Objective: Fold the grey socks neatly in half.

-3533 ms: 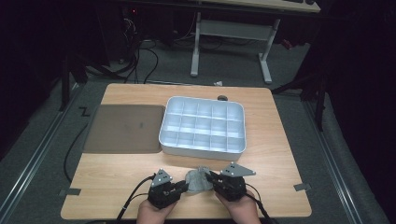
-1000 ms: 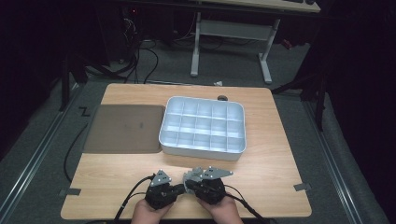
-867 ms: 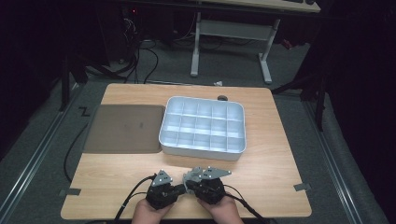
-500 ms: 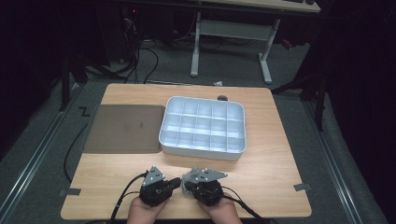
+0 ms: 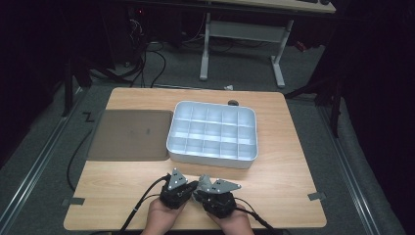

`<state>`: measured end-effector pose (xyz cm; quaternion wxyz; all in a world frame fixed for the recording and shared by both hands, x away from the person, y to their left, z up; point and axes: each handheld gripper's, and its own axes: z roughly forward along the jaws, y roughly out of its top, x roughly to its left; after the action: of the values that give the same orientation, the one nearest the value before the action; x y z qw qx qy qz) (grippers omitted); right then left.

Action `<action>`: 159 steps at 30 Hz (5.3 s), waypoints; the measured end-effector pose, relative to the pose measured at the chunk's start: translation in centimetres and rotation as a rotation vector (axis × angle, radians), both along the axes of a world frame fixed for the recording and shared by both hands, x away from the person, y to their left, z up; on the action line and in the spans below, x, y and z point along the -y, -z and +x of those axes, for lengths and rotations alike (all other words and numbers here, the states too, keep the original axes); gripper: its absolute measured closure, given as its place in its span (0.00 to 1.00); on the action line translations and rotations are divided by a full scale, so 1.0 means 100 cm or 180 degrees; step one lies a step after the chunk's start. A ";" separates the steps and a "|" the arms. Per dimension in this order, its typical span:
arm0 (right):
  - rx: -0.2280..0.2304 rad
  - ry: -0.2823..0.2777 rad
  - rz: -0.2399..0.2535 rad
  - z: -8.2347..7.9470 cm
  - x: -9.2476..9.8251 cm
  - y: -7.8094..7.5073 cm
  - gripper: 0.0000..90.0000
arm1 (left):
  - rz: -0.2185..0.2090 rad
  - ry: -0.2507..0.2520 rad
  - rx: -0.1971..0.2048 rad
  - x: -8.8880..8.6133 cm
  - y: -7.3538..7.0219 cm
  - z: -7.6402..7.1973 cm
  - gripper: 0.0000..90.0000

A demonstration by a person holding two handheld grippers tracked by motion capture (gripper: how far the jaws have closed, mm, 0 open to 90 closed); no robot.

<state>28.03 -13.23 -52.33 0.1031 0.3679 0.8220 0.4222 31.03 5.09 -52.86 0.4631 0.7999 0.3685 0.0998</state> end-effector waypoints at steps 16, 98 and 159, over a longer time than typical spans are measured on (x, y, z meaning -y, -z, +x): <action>0.0039 0.0415 0.0148 0.004 0.037 -0.008 0.88 | 0.0000 -0.0004 0.0035 0.000 0.002 -0.002 1.00; -0.0038 0.0273 0.0189 -0.022 0.026 -0.009 0.92 | 0.0310 0.0156 0.0191 0.017 0.004 -0.028 0.98; 0.0018 0.0538 0.0109 -0.012 0.036 -0.001 1.00 | -0.0118 0.0015 0.0091 0.011 0.004 -0.026 0.78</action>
<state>26.78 -16.85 -52.24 0.1345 0.4365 0.7804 0.4269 28.44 3.98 -53.23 0.4834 0.7905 0.3616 0.1033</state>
